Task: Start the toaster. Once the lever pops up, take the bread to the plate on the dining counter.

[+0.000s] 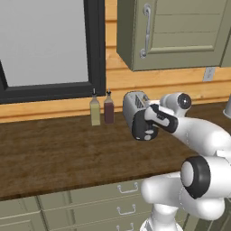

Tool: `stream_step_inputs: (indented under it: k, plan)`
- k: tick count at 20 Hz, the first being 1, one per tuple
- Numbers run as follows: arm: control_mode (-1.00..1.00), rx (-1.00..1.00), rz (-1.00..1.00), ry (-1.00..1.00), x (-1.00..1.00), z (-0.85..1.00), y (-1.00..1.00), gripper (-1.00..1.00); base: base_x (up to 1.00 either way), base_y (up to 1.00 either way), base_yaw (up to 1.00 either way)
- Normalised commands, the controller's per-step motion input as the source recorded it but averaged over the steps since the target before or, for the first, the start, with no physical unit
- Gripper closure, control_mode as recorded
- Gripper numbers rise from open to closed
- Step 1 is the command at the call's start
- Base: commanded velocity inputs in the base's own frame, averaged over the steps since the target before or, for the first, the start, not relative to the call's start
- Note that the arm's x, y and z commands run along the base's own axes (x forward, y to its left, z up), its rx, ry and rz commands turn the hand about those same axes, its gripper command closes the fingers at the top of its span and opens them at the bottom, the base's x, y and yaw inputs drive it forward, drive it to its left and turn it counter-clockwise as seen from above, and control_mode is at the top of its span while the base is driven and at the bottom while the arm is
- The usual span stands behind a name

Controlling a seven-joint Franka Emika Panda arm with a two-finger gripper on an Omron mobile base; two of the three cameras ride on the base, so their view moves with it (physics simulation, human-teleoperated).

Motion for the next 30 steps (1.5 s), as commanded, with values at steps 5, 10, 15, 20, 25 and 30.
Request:
stream_step_inputs:
  k: [5, 10, 15, 20, 25, 30]
  plan:
    - [-1.00, 0.00, -0.01, 0.03, 0.00, 0.00, 0.01, -1.00, 0.00, 0.00, 0.00]
    - [-1.00, -0.01, 0.00, 0.03, 0.09, -0.05, 0.03, -1.00, 0.00, 0.00, 0.00]
    - [-1.00, 0.00, 0.00, 0.03, 0.20, -0.11, 0.02, -1.00, 0.00, 0.00, 0.00]
    - [-1.00, 0.00, 0.01, 0.00, 0.24, -0.13, 0.04, -1.00, 0.00, 0.00, 0.00]
    - [-1.00, 0.00, 0.00, 0.00, 0.19, -0.09, 0.00, -1.00, 0.00, 0.00, 0.00]
    - [-1.00, -0.03, 0.00, 0.00, 0.08, -0.17, 0.00, -1.00, 0.00, 0.00, 0.00]
